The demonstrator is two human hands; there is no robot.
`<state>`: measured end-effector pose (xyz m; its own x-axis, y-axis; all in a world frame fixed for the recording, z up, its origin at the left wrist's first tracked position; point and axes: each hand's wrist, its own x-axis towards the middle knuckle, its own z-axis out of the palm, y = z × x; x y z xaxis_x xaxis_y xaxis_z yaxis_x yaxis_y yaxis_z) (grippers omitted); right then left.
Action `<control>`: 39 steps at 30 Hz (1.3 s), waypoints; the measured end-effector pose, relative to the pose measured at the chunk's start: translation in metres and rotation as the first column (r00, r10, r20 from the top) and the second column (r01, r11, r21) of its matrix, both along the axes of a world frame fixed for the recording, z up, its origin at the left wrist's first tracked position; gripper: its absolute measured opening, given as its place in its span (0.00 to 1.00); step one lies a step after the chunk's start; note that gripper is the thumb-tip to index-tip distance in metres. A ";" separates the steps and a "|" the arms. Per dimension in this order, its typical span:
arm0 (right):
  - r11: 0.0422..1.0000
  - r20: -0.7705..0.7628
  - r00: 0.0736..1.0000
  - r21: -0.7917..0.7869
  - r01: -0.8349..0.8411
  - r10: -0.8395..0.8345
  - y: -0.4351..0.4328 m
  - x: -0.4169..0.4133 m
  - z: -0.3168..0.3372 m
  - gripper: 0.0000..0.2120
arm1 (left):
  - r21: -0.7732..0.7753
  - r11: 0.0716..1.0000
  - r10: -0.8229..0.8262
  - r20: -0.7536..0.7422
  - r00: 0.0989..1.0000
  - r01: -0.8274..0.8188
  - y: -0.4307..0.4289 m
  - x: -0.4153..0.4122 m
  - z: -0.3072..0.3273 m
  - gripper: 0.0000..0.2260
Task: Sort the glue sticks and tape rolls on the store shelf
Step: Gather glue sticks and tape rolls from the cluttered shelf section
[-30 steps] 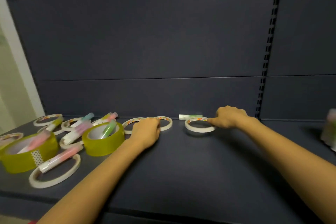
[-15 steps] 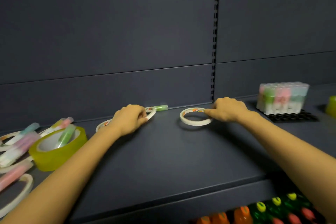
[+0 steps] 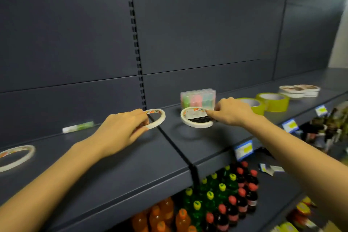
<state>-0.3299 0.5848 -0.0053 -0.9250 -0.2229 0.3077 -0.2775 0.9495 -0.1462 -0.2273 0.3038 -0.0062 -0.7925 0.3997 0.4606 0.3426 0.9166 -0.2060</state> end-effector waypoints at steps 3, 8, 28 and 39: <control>0.999 -0.013 0.999 -0.009 0.047 -0.047 0.059 -0.004 0.002 0.24 | 0.000 0.998 -0.063 -0.012 0.998 0.063 0.055 -0.016 -0.002 0.10; 0.992 0.014 0.992 -0.037 0.124 -0.123 0.155 -0.017 -0.002 0.23 | 0.002 0.991 -0.136 -0.023 0.990 0.136 0.153 -0.049 -0.011 0.11; 0.899 -0.011 0.907 -0.142 0.415 -0.421 0.431 -0.110 -0.019 0.30 | -0.092 0.937 -0.338 -0.002 0.941 0.336 0.430 -0.224 0.014 0.11; 0.900 -0.041 0.908 -0.158 0.406 -0.416 0.503 -0.232 -0.012 0.26 | -0.207 0.944 -0.268 -0.023 0.963 0.258 0.504 -0.336 0.014 0.09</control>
<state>-0.5616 1.0873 -0.0174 -0.8990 0.2237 0.3765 0.1182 0.9517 -0.2834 -0.5630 0.8077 0.0078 -0.6245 0.6787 0.3865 0.5503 0.7335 -0.3989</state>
